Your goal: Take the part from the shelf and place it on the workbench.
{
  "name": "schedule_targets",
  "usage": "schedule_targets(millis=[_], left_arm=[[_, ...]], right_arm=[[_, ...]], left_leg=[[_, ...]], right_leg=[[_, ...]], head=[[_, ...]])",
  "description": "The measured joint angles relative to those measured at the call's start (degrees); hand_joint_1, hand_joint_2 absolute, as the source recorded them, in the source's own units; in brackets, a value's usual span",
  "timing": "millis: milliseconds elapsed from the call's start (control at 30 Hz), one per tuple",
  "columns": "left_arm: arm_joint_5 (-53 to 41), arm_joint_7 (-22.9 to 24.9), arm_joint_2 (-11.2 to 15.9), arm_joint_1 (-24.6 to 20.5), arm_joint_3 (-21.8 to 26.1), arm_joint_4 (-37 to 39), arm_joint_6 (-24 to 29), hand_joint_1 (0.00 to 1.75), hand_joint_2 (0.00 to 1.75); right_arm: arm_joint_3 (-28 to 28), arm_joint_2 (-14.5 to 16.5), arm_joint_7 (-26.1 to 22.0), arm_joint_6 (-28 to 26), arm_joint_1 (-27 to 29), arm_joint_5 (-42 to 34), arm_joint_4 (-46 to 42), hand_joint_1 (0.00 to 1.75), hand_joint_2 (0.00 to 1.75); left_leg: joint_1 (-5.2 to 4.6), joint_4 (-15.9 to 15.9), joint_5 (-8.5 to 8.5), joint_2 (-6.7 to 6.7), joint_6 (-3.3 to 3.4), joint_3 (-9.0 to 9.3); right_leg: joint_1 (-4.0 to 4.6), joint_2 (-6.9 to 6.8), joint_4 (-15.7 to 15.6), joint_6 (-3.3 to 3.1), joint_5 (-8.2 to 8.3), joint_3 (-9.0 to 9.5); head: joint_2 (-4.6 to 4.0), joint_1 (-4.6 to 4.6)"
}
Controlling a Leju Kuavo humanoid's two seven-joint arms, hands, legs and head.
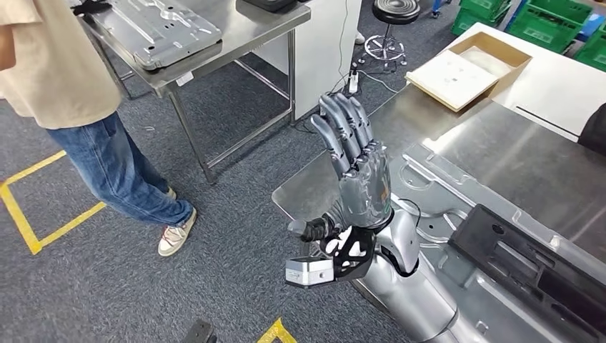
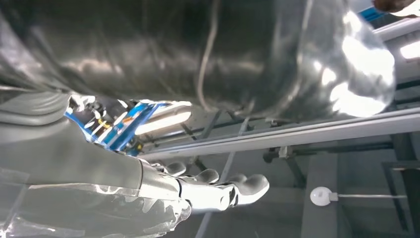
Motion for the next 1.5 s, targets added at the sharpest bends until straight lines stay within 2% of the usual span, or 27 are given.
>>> schedule_targets(millis=[67, 133, 200, 233, 267, 333, 400, 433, 500, 567, 633, 667, 700, 733, 767, 800, 867, 933, 1000, 1067, 1167, 1200, 1233, 1267, 1367, 1433, 1500], left_arm=[[-0.01, 0.02, 0.17, 0.10, 0.07, 0.00, 0.00, 0.00, 0.00], [-0.01, 0.03, 0.25, -0.03, 0.08, 0.00, 0.00, 0.00, 0.00], [-0.01, 0.04, 0.27, -0.04, 0.09, 0.00, 0.02, 0.00, 0.00], [-0.01, 0.08, 0.31, 0.04, 0.10, 0.00, 0.09, 0.00, 0.00], [-0.01, 0.14, 0.38, 0.11, 0.10, 0.00, 0.22, 0.00, 0.00], [-0.01, 0.29, 0.58, 0.13, 0.10, 0.00, 0.48, 0.00, 0.00], [-0.02, 0.44, 0.80, 0.06, 0.13, 0.00, 0.50, 0.00, 0.00], [-0.07, 0.57, 0.94, 0.10, 0.16, 0.00, 0.44, 0.00, 0.00], [-0.23, 1.02, 1.30, 0.36, 0.21, 0.00, 0.33, 0.00, 0.00], [-0.49, 1.43, 1.56, 0.50, 0.23, 0.00, 0.19, 0.00, 0.00], [-0.75, 1.66, 1.68, 0.39, 0.23, 0.00, -0.10, 0.00, 0.00], [-0.85, 1.75, 1.73, 0.32, 0.23, 0.00, -0.27, 0.00, 0.00], [-0.90, 1.79, 1.76, 0.30, 0.23, 0.00, -0.39, 0.00, 0.00], [-0.95, 1.80, 1.79, 0.32, 0.23, 0.00, -0.48, 0.00, 0.00], [-0.99, 1.77, 1.81, 0.35, 0.23, 0.00, -0.52, 0.00, 0.00], [-1.04, 1.74, 1.82, 0.35, 0.23, 0.00, -0.52, 0.00, 0.00], [-1.11, 1.69, 1.81, 0.32, 0.23, 0.00, -0.44, 0.00, 0.00], [-1.17, 1.69, 1.82, 0.37, 0.24, 0.00, -0.26, 0.00, 0.00], [-1.00, 1.61, 2.03, 0.66, 0.29, 0.00, 0.01, 0.00, 0.00], [-0.78, 1.39, 2.40, 1.04, 0.44, 0.00, 0.28, 0.00, 0.00], [-0.62, 1.10, 2.69, 1.09, 0.69, 0.00, 0.39, 0.00, 0.00], [-0.60, 1.09, 2.72, 1.12, 0.77, 0.00, 0.39, 0.00, 0.00], [-0.60, 1.12, 2.72, 1.25, 0.86, 0.00, 0.37, 0.00, 0.00], [-0.57, 1.14, 2.72, 1.44, 0.94, 0.00, 0.34, 0.00, 0.00], [-0.41, 1.18, 2.68, 1.84, 1.09, 0.00, 0.26, 0.00, 0.00], [-0.37, 1.15, 2.57, 1.87, 1.11, 0.00, 0.22, 0.00, 0.00], [-0.36, 1.12, 2.47, 2.07, 1.15, 0.00, 0.19, 0.00, 0.00]], right_arm=[[0.08, 0.26, 0.00, 0.00, -0.12, 0.00, 0.09, 0.00, 0.00], [0.14, 0.38, -0.01, -0.01, -0.13, 0.00, 0.21, 0.00, 0.00], [0.20, 0.39, -0.01, -0.02, -0.09, 0.00, 0.42, 0.00, 0.00], [0.25, 0.39, -0.02, -0.03, -0.07, 0.00, 0.53, 0.00, 0.00], [0.30, 0.39, -0.01, -0.04, -0.08, 0.00, 0.61, 0.00, 0.00], [0.35, 0.40, -0.02, -0.11, -0.12, -0.03, 0.68, 0.00, 0.00], [0.35, 0.40, -0.02, -0.24, -0.15, -0.18, 0.69, 0.00, 0.00], [0.35, 0.40, -0.02, -0.31, -0.14, -0.27, 0.69, 0.00, 0.00], [0.35, 0.41, -0.02, -0.45, -0.14, -0.40, 0.69, 0.00, 0.00], [0.35, 0.42, -0.07, -0.57, -0.17, -0.38, 0.67, 0.00, 0.00], [0.35, 0.38, -0.17, -0.63, -0.06, -0.17, 0.67, 0.00, 0.00], [0.35, 0.34, -0.22, -0.63, 0.06, -0.05, 0.68, 0.00, 0.00], [0.35, 0.31, -0.22, -0.57, 0.20, 0.06, 0.71, 0.00, 0.00], [0.35, 0.29, -0.20, -0.45, 0.29, 0.13, 0.74, 0.00, 0.00], [0.35, 0.28, -0.19, -0.28, 0.31, 0.20, 0.78, 0.00, 0.00], [0.35, 0.28, -0.18, -0.10, 0.25, 0.26, 0.82, 0.00, 0.00], [0.35, 0.28, -0.17, 0.19, -0.02, 0.31, 0.92, 0.00, 0.00], [0.35, 0.28, -0.19, 0.53, -0.32, 0.18, 1.07, 0.00, 0.00], [0.35, 0.31, -0.24, 1.10, -0.55, 0.02, 1.19, 0.00, 0.00], [0.36, 0.36, -0.26, 1.63, -0.87, -0.04, 1.27, 0.00, 0.00], [0.37, 0.40, -0.15, 2.15, -1.15, -0.28, 1.56, 0.00, 0.00], [0.37, 0.39, -0.12, 2.23, -1.14, -0.33, 1.72, 0.00, 0.00], [0.37, 0.40, -0.09, 2.31, -1.12, -0.36, 1.90, 0.00, 0.00], [0.37, 0.40, -0.02, 2.37, -1.11, -0.36, 2.07, 0.00, 0.00], [0.37, 0.40, 0.17, 2.48, -1.10, -0.35, 2.37, 0.00, 0.00], [0.38, 0.41, 0.18, 2.47, -1.10, -0.35, 2.49, 0.00, 0.00], [0.39, 0.44, 0.19, 2.47, -1.11, -0.35, 2.57, 0.00, 0.00]], left_leg=[[-0.21, 2.23, -1.49, 2.28, -0.63, -0.96], [-0.03, 8.71, -4.86, 5.42, -1.24, -4.08], [0.47, 14.88, -6.95, 6.57, -1.83, -7.37], [0.69, 15.34, -6.45, 6.79, -2.06, -7.73], [0.87, 13.62, -4.95, 7.05, -2.23, -6.92], [0.83, 6.03, -1.25, 9.01, -2.31, -3.00], [0.44, 1.01, 0.20, 10.61, -1.62, -0.46], [0.20, 0.56, -0.07, 10.68, -1.16, -0.32], [0.27, 0.37, 0.06, 9.42, -0.27, -0.34], [0.50, -0.05, 0.26, 8.32, 0.49, -0.06], [0.55, -0.24, 0.39, 7.18, 1.06, 0.07], [0.49, -0.22, 0.40, 6.54, 1.25, 0.05], [0.41, -0.19, 0.40, 5.83, 1.32, 0.04], [0.32, -0.13, 0.38, 5.05, 1.36, 0.05], [0.26, -0.07, 0.36, 4.27, 1.37, 0.09], [0.22, -0.01, 0.35, 3.50, 1.36, 0.14], [0.16, 0.17, 0.30, 2.06, 1.18, 0.05], [0.35, 0.27, 0.35, 0.81, 0.57, -0.35], [0.64, 0.10, 0.54, -0.36, -0.31, -0.65], [0.49, 1.28, -0.26, 1.05, -0.94, -1.22], [0.53, 10.50, -5.05, 5.61, -1.66, -5.65], [0.68, 13.78, -6.25, 6.23, -1.89, -7.28], [0.84, 15.36, -6.42, 6.59, -2.09, -8.08], [0.98, 14.81, -5.53, 6.86, -2.24, -7.78], [0.91, 4.09, -0.53, 9.37, -2.03, -2.07], [0.50, 0.26, 0.31, 10.41, -1.32, -0.20], [0.34, 0.03, 0.28, 9.44, -0.58, -0.31]], right_leg=[[-0.40, -1.40, -0.78, -0.30, 0.18, 0.70], [-0.44, -2.98, -0.99, -0.57, 0.05, 1.08], [-0.39, -4.59, -0.91, -0.60, -0.21, 1.16], [-0.41, -5.31, -0.84, -0.51, -0.36, 1.22], [-0.47, -5.97, -0.74, -0.37, -0.55, 1.32], [-0.46, -7.18, -0.36, 0.11, -1.14, 1.65], [-0.15, -8.12, 0.03, 0.76, -1.70, 1.86], [0.06, -8.56, 0.04, 1.05, -1.84, 1.95], [0.14, -9.35, -0.02, 1.58, -2.11, 2.25], [-0.13, -7.71, 1.78, 2.07, -3.63, 1.83], [-0.29, -4.64, 8.02, 2.24, -6.95, -1.00], [-0.29, -3.76, 11.95, 2.22, -8.52, -3.06], [-0.23, -3.36, 14.94, 2.19, -9.28, -4.78], [-0.19, -3.17, 16.14, 2.10, -8.92, -5.72], [-0.17, -3.02, 15.10, 1.93, -7.47, -5.60], [-0.14, -2.60, 12.22, 1.66, -5.27, -4.56], [-0.19, -0.11, 4.78, 0.91, -1.51, -1.60], [-0.08, 1.73, 0.97, 0.49, -0.53, -0.10], [-0.08, 0.99, 0.30, 0.30, -0.56, 0.28], [-0.36, -0.45, -0.53, -0.17, -0.29, 0.95], [-0.30, -3.10, -0.99, -0.74, -0.30, 1.49], [-0.24, -3.96, -0.98, -0.79, -0.41, 1.51], [-0.22, -4.76, -0.95, -0.76, -0.53, 1.57], [-0.23, -5.50, -0.91, -0.68, -0.68, 1.65], [-0.08, -7.39, -0.53, -0.11, -1.37, 2.08], [0.26, -8.33, -0.32, 0.43, -1.74, 2.20], [0.42, -9.23, -0.42, 0.92, -1.87, 2.39]], head=[[0.00, -0.17], [0.00, -0.34], [0.00, -0.35], [0.00, -0.36], [0.00, -0.36], [0.00, -0.37], [0.00, -0.33], [0.00, -0.32], [0.00, -0.31], [0.00, -0.29], [0.00, -0.27], [0.00, -0.27], [0.00, -0.27], [0.00, -0.28], [0.00, -0.28], [0.00, -0.28], [0.00, -0.30], [0.00, -0.27], [0.00, -0.24], [0.00, -0.33], [0.00, -0.56], [0.00, -0.56], [0.00, -0.56], [0.00, -0.57], [0.00, -0.57], [0.00, -0.51], [0.00, -0.46]])
